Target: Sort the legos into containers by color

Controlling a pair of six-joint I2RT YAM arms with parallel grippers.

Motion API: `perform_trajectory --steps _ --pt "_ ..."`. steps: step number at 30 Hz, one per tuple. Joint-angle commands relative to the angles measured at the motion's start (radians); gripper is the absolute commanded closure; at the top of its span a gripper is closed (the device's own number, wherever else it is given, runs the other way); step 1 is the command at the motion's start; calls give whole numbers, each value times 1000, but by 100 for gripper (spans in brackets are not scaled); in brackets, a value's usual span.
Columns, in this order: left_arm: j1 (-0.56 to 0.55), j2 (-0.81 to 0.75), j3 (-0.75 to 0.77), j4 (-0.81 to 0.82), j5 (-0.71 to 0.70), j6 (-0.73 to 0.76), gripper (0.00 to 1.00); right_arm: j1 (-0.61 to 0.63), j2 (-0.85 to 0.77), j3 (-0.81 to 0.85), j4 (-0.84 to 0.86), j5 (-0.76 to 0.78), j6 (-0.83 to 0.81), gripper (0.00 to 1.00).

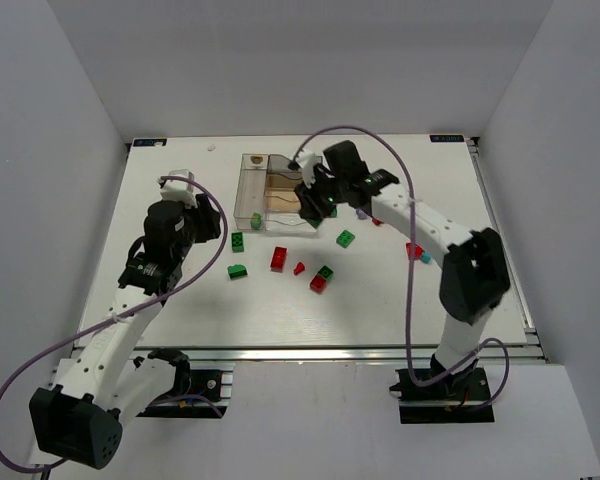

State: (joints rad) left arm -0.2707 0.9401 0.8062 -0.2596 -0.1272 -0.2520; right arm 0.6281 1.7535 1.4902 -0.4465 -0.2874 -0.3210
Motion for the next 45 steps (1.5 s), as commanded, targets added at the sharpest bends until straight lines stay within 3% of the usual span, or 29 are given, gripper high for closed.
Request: perform_trajectory --steps 1,8,12,20,23,27,31,35,40,41,42,43,44,45 --pt "-4 -58 -24 71 37 34 40 30 131 184 120 -120 32 100" --pt "-4 -83 -42 89 46 66 40 62 394 432 357 -216 284 100" --pt "-4 -75 -38 80 46 68 40 67 475 492 505 -176 379 100" --pt "-4 -49 -27 71 81 69 38 71 647 636 618 -99 441 99" --pt "-4 -35 -25 69 95 68 37 70 687 653 643 -88 444 90" --pt "-4 -17 -18 68 100 68 35 71 721 682 655 -70 444 66" --pt "-4 -11 -21 68 107 65 27 64 710 685 646 -82 448 43" --pt "-4 26 -15 56 118 63 21 55 646 654 621 -88 432 34" --pt "-4 104 -6 42 126 54 25 19 484 567 494 -69 363 30" --pt "-13 120 -4 40 126 53 36 13 444 530 468 -58 355 34" --pt "-13 155 -4 39 173 50 45 4 358 483 448 -41 373 77" --pt "-13 172 -2 37 178 34 56 -36 315 428 418 -54 393 100" --pt "-13 189 1 40 178 22 76 -51 269 316 405 -109 408 100" --pt "-13 210 1 43 184 13 81 -95 180 258 402 -280 433 100"
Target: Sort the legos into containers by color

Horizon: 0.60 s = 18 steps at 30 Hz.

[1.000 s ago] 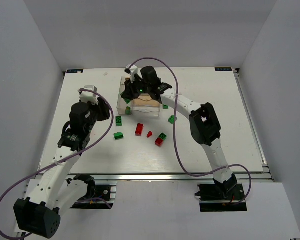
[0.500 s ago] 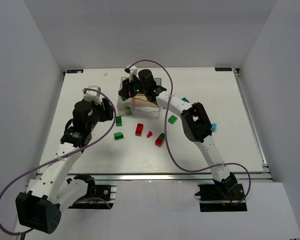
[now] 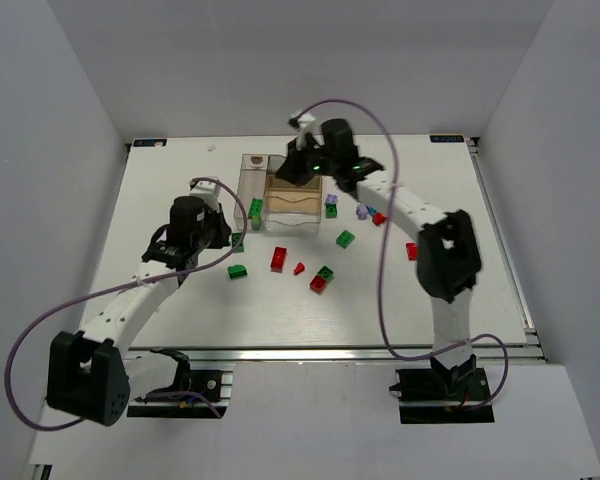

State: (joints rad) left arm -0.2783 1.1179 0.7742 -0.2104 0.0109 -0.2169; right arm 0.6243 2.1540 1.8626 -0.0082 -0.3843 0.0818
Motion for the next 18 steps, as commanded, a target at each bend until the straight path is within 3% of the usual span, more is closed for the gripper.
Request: perform_trajectory --steps 1,2,3,4,5,6,7,12,18 --pt "-6 67 36 -3 49 -38 82 -113 -261 -172 -33 -268 44 100" --pt "-6 89 36 3 50 -45 81 -154 -304 -234 -33 -356 49 100" --pt "-6 109 39 6 55 -53 69 -188 -381 -337 -45 -490 41 78" --pt "-6 132 43 6 55 -70 57 -199 -417 -385 -67 -533 11 61" --pt "-6 179 46 -1 52 -78 47 -228 -457 -431 -114 -560 -16 38" --pt "-6 206 66 -6 47 -87 37 -233 -530 -507 -146 -568 -48 31" --pt "-6 230 77 -12 37 -94 34 -236 -564 -543 -176 -562 -121 25" --pt "-6 364 126 -27 -37 -104 29 -265 -785 -771 -184 -499 -157 22" --pt "-6 470 157 -15 -86 -96 29 -301 -894 -893 -82 -571 -96 22"
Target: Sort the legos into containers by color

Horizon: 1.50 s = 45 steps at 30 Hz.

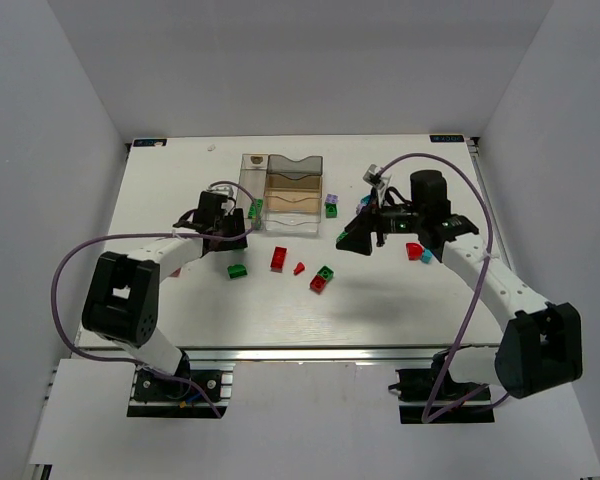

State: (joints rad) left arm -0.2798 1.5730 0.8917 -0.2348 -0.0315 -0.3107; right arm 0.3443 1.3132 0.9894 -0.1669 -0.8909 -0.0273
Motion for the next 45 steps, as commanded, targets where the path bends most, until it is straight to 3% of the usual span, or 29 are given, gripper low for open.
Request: perform_trajectory --steps 1,10,14,15,21,24,27,28,29,31,33,37,38,39,41,42,45 --pt "-4 24 46 23 -47 -2 29 -25 -63 -21 73 -68 6 22" --pt "-33 154 128 17 -114 -13 33 -79 -147 -78 116 -95 6 23" --pt "-42 165 128 3 -168 -27 53 -96 -150 -83 116 -108 6 24" --pt "-42 160 128 -3 -179 -28 62 -99 -149 -84 116 -112 4 25" --pt "-42 39 133 -84 -183 -16 83 -110 -161 -87 113 -143 10 28" --pt "-52 -115 112 -72 -131 2 88 -113 -180 -95 110 -135 0 36" --pt "-52 -223 98 -12 -68 18 91 -113 -189 -101 113 -132 -5 54" --pt "-52 -228 117 11 -61 18 92 -110 -190 -106 113 -132 -8 67" --pt "-52 -225 134 18 -54 18 92 -113 -192 -107 115 -132 -8 73" --pt "-52 -159 177 31 -61 19 92 -113 -192 -110 116 -125 -17 86" --pt "-42 -89 257 29 -68 19 91 -113 -201 -115 113 -97 -34 87" --pt "-42 85 381 20 -100 10 80 -114 -213 -123 106 -49 -68 80" --pt "-42 144 432 15 -100 4 77 -113 -218 -126 106 -36 -72 73" --pt "-42 174 452 11 -100 -1 66 -114 -221 -126 106 -30 -77 71" --pt "-42 243 498 -14 -116 -10 59 -114 -218 -124 99 -20 -91 65" --pt "-42 260 536 -27 -119 -10 48 -114 -218 -124 98 -19 -94 64" --pt "-42 306 594 -60 -136 -10 34 -113 -213 -123 93 -16 -106 62"
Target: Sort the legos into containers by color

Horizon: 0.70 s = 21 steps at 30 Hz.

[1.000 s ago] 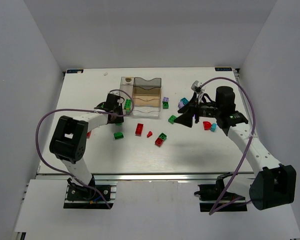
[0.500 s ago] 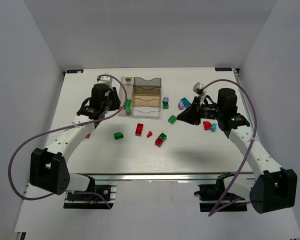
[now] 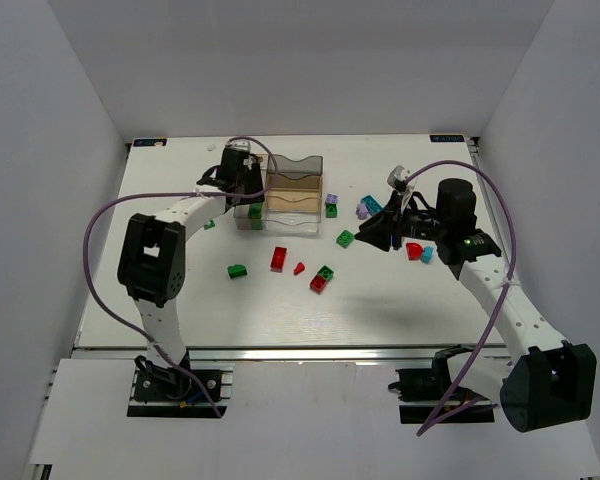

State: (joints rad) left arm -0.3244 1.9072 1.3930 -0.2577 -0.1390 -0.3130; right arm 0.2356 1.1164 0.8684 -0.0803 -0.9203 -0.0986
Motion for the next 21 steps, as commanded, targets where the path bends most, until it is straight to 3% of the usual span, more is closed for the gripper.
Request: perform_trajectory --steps 1,4,7,11,14,16,20,21 --pt "2 -22 107 -46 -31 -6 28 -5 -13 -2 5 14 -38 60" --pt "2 -39 126 -78 -22 2 24 -5 -7 -2 -1 17 -46 56" --pt "2 -131 74 -118 -1 -9 28 -2 2 1 -13 18 -59 56" --pt "2 -337 -138 -144 82 -90 59 -4 10 6 -22 24 -75 56" --pt "2 -486 -298 -192 75 -156 62 -4 19 4 -24 31 -76 56" --pt "2 -586 -376 -232 52 -216 53 -2 25 4 -22 32 -76 56" --pt "2 -718 -514 -268 35 -302 17 -4 31 6 -27 47 -76 56" --pt "2 -732 -555 -268 36 -311 14 -4 31 6 -27 51 -76 56"
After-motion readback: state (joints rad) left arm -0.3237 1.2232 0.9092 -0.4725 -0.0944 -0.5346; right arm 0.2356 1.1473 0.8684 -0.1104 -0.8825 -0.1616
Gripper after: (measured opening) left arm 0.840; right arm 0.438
